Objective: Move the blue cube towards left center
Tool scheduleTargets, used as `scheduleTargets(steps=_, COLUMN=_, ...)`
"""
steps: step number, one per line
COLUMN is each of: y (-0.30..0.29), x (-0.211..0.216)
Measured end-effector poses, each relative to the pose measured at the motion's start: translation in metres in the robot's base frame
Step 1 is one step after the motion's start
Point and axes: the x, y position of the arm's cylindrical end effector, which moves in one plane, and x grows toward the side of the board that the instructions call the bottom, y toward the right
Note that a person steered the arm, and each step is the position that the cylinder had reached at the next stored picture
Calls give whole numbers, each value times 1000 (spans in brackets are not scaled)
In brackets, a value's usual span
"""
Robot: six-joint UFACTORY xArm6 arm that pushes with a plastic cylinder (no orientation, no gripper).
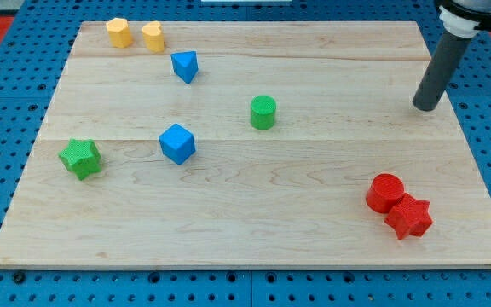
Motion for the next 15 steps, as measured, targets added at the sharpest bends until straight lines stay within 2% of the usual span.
scheduleTargets(steps=2, y=0, x=3)
scheduleTargets(steps=3, y=-16, x=26)
scheduleTargets(steps=4, y=-42, x=84)
scheduleTargets(steps=5, y=-110, x=121)
scheduleTargets(steps=6, y=-206, x=123)
scheduleTargets(steps=7, y=-283, x=116)
scheduleTargets(steps=8, y=-305, x=87)
scheduleTargets(steps=10, y=-430, x=54)
scheduleTargets(steps=12, y=-454, x=28)
scheduleTargets(steps=15, y=-442, x=17)
